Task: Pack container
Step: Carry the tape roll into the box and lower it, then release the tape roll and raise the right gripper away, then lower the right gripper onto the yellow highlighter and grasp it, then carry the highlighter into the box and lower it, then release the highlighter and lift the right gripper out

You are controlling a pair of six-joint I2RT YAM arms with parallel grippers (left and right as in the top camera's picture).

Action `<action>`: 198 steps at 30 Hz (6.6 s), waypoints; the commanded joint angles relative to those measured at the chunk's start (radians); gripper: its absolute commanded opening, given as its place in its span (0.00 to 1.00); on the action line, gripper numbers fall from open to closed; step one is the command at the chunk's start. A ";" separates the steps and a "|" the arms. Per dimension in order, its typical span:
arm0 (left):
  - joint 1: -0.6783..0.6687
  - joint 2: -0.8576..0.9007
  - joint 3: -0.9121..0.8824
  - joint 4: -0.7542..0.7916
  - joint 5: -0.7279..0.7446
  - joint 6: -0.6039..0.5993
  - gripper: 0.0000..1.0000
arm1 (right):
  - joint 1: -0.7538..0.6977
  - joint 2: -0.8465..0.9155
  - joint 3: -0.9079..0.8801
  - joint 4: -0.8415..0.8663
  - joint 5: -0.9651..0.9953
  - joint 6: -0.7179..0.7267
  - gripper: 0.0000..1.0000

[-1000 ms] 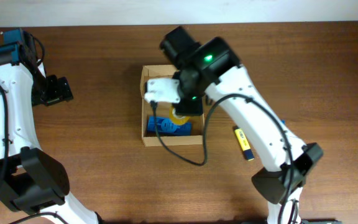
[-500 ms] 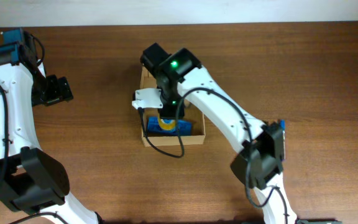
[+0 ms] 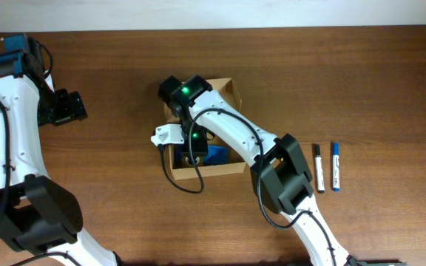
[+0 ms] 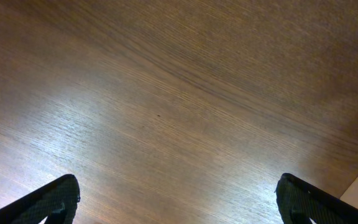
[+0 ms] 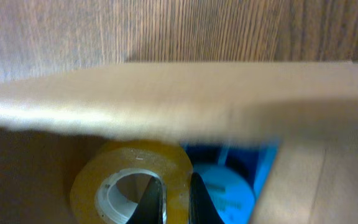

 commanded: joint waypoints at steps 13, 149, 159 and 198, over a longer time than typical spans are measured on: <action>0.002 -0.013 -0.005 0.000 0.002 0.016 1.00 | 0.006 0.010 -0.025 0.024 -0.023 0.029 0.34; 0.002 -0.013 -0.005 0.000 0.002 0.016 1.00 | -0.044 -0.264 0.080 -0.155 0.074 -0.016 0.04; 0.002 -0.013 -0.005 0.000 0.002 0.016 1.00 | -0.044 -0.069 0.079 -0.121 0.038 -0.055 0.04; 0.002 -0.013 -0.005 0.000 0.002 0.016 1.00 | -0.001 -0.135 0.212 -0.089 0.342 0.353 0.44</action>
